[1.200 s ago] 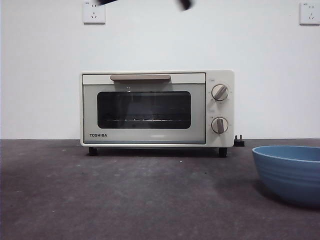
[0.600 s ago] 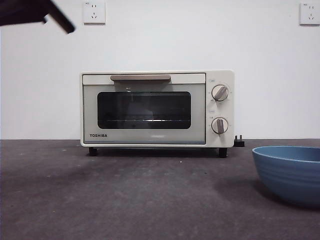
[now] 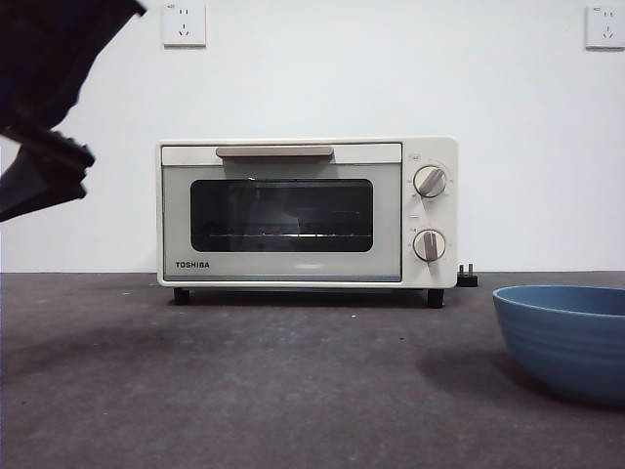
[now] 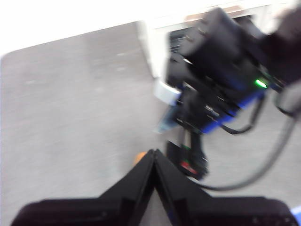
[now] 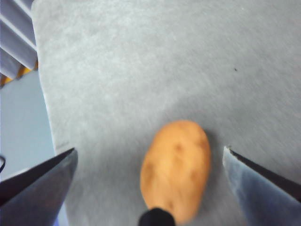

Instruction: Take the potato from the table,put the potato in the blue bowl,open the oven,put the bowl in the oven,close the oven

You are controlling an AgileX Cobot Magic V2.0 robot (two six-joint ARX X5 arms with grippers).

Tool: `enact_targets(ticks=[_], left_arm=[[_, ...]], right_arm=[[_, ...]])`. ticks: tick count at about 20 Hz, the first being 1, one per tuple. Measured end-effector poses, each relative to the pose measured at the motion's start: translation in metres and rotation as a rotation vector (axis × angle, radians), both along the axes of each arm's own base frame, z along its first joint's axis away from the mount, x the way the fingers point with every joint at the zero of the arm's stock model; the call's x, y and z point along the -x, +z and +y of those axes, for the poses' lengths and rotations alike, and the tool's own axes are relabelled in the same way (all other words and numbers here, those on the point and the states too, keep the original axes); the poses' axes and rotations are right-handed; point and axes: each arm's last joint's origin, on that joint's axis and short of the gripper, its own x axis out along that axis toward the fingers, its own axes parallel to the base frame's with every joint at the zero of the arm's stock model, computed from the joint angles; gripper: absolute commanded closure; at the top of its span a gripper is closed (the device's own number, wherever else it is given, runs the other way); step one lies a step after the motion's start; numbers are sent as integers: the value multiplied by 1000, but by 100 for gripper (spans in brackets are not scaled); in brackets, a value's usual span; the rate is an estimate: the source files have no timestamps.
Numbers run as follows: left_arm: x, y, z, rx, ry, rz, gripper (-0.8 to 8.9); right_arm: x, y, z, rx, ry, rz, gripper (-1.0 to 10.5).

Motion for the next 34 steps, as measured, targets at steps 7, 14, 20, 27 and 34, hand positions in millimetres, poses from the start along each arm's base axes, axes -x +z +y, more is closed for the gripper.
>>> enact_targets(ticks=[7, 14, 20, 27, 34], left_arm=[[0, 0, 1, -16, 30, -2, 819], [0, 0, 1, -16, 31, -2, 819], [0, 0, 1, -16, 31, -2, 819], [0, 0, 1, -15, 30, -3, 819], [0, 0, 1, -10, 21, -2, 819]], right_arm=[[-4, -58, 16, 80, -31, -3, 281], [-6, -83, 19, 118, -42, 21, 675], [-6, -83, 18, 118, -74, 56, 955], [3, -37, 1, 225, -72, 79, 955], [18, 80, -54, 226, -38, -90, 955]])
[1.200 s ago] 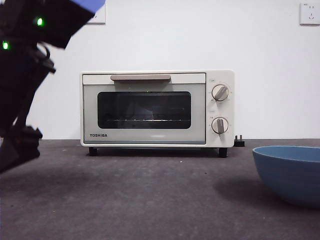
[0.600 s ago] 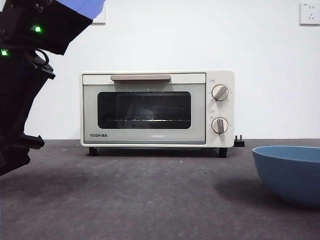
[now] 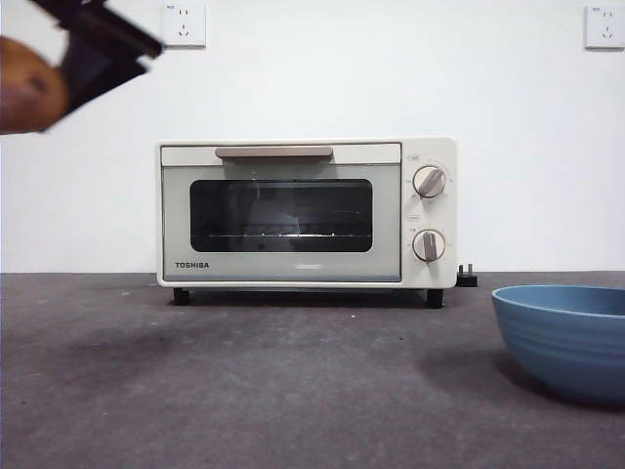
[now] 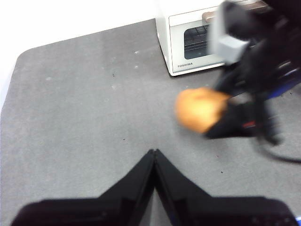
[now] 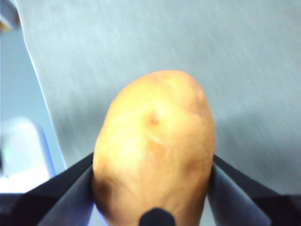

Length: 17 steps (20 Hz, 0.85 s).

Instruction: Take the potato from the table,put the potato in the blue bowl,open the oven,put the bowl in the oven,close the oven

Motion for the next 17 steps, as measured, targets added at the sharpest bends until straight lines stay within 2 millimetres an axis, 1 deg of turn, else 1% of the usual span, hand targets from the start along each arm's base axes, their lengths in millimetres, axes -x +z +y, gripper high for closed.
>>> enact_targets(ticks=[3, 5, 8, 10, 12, 14, 16, 17], left_arm=[[1, 0, -4, 77, -121, 13, 819], [1, 0, -6, 121, -183, 21, 819], [1, 0, -7, 132, -191, 24, 819], [1, 0, -7, 132, -191, 24, 819], [1, 0, -7, 132, -192, 25, 819], [-2, 1, -8, 142, -210, 38, 819], [-9, 1, -10, 162, -248, 67, 819], [-13, 2, -12, 171, -262, 86, 819]], right_arm=[[2, 6, -15, 111, -22, -42, 955], [6, 17, -29, 150, -22, -39, 956], [16, 41, -57, 162, -58, -95, 956], [25, 49, -79, 165, -82, -126, 956], [35, 44, -104, 170, -109, -143, 956], [43, 33, -138, 177, -173, -149, 956], [53, 21, -178, 183, -261, -127, 955], [58, 15, -202, 182, -321, -110, 955]])
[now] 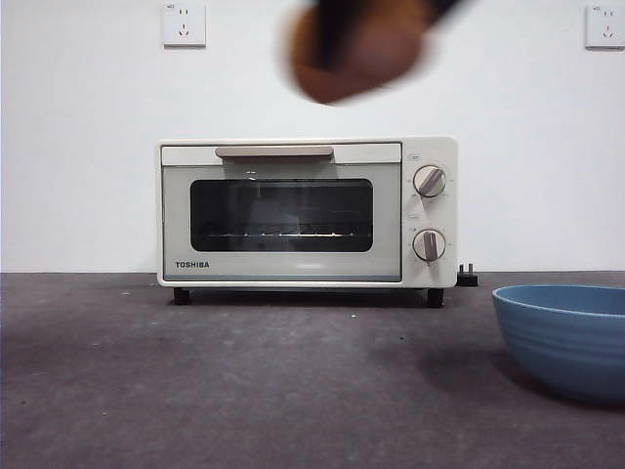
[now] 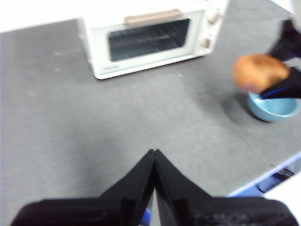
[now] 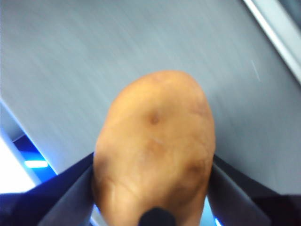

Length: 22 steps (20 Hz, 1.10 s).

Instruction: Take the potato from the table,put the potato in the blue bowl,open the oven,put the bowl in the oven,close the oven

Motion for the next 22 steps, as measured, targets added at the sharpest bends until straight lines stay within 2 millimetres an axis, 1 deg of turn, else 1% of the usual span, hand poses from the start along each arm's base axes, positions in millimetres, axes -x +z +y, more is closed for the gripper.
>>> enact_targets(ticks=[2, 4, 6, 8, 9, 11, 13, 16, 19, 22], left_arm=[[-11, 1, -3, 6, -21, 40, 819], [-26, 1, -6, 12, -46, 94, 819], [-42, 0, -9, -7, -67, 142, 819], [-57, -2, -11, -34, -85, 170, 819], [-63, -1, -13, -39, -90, 165, 819], [-77, 2, -15, -42, -95, 124, 819], [-88, 4, -17, -42, -97, 99, 819], [-102, 0, -19, -64, -111, 133, 819], [-123, -2, -23, -80, -123, 132, 819], [-144, -5, -26, -85, -127, 134, 819]], right_arm=[[9, -5, -40, -36, -117, 2, 955], [23, 0, -74, -93, -215, -17, 955], [37, 12, -103, -152, -289, -53, 955], [48, 16, -121, -165, -339, -56, 955], [52, 16, -125, -163, -342, -36, 955], [53, 13, -125, -173, -323, 4, 955], [47, 6, -120, -178, -314, 12, 955], [36, -12, -117, -183, -325, 24, 955], [16, -34, -115, -173, -322, 109, 955], [-12, -53, -113, -142, -351, 181, 955]])
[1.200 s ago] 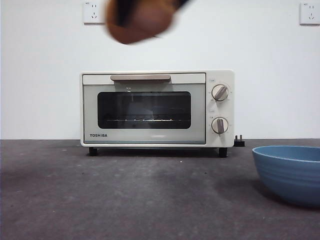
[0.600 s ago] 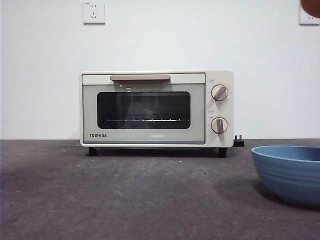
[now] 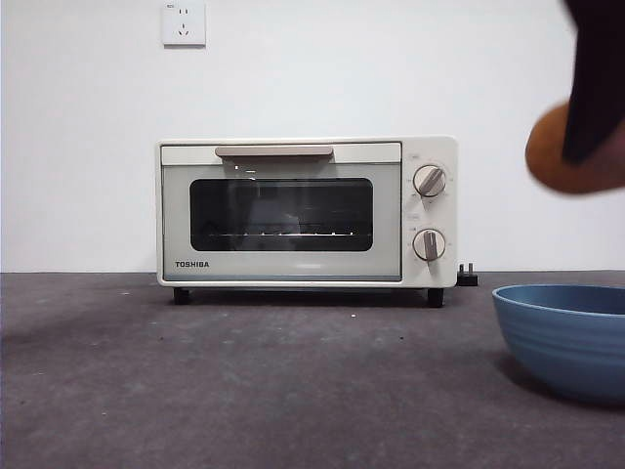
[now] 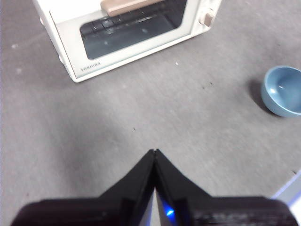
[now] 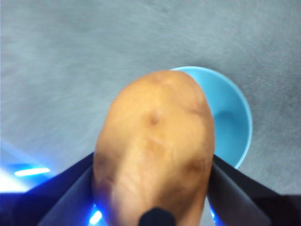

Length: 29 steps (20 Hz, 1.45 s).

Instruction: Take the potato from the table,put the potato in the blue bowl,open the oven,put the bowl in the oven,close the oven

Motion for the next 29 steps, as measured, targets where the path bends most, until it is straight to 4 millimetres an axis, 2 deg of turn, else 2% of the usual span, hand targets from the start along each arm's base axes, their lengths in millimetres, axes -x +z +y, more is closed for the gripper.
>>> enact_targets(ticks=[3, 9, 10, 12, 16, 20, 22, 24, 29], left_arm=[[-14, -6, -2, -7, -1, 37, 819], [-35, -14, -6, -16, -6, 60, 819], [-37, -14, -6, -17, -6, 62, 819], [-40, -16, -7, -19, -6, 73, 819], [-42, -15, -7, -16, -6, 55, 819], [-43, -15, -7, -14, -6, 46, 819], [-43, -15, -7, -14, -6, 46, 819], [-43, -15, -7, -14, -6, 46, 819], [-46, -13, -8, -9, -6, 16, 819]], right_arm=[[-22, -17, 3, 23, -12, 56, 954], [-48, -48, 12, 84, -20, 143, 937], [-50, -52, 12, 109, -30, 149, 915], [-53, -57, 12, 159, -51, 152, 801], [-54, -58, 12, 158, -55, 158, 775], [-53, -58, 11, 157, -70, 167, 484], [-53, -58, 12, 155, -72, 167, 404], [-53, -58, 12, 155, -73, 167, 374], [-53, -58, 11, 155, -76, 170, 380]])
